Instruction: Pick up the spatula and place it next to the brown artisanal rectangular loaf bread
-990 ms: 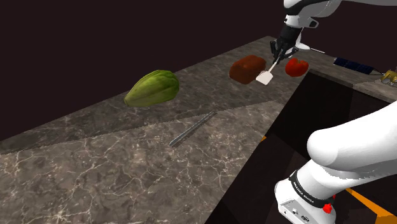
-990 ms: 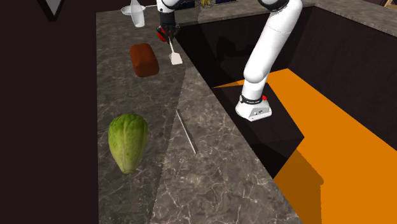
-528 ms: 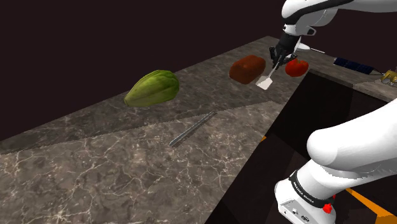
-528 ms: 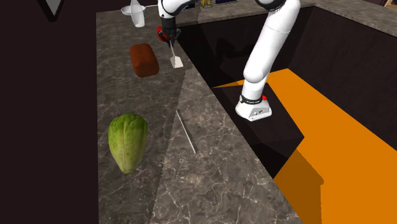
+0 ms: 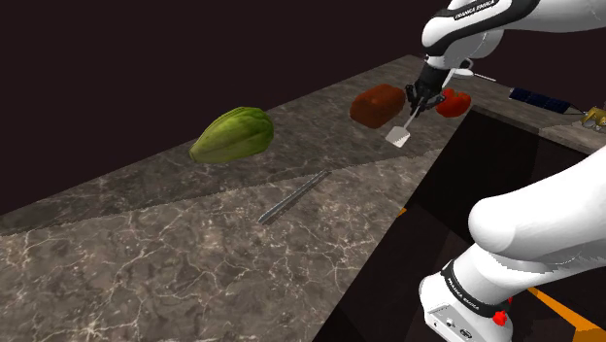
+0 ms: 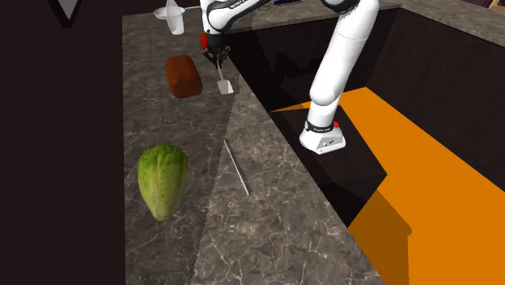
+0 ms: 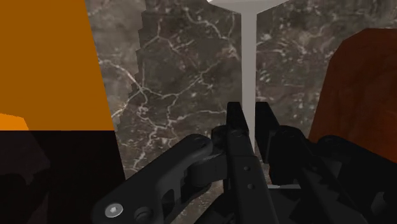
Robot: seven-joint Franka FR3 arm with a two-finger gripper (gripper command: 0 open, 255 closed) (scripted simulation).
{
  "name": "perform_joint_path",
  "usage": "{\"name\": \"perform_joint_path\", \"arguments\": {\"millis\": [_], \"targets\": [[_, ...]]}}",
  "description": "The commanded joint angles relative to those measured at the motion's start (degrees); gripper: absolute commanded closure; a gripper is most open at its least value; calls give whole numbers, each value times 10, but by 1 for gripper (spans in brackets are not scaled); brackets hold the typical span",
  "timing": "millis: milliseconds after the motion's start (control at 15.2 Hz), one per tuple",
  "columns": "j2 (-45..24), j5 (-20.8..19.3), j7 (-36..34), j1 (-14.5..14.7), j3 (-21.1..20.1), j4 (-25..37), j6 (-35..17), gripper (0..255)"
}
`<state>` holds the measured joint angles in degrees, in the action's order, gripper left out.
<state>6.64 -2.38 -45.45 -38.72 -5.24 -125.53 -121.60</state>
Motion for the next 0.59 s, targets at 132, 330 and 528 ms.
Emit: {"name": "perform_joint_path", "arguments": {"millis": [132, 330, 528], "targets": [[-11, -2, -2, -1, 0, -20, -31, 255], [-21, -4, -4, -1, 0, -33, -55, 255], [-32, -6, -6, -1, 0, -45, -78, 255]]}}
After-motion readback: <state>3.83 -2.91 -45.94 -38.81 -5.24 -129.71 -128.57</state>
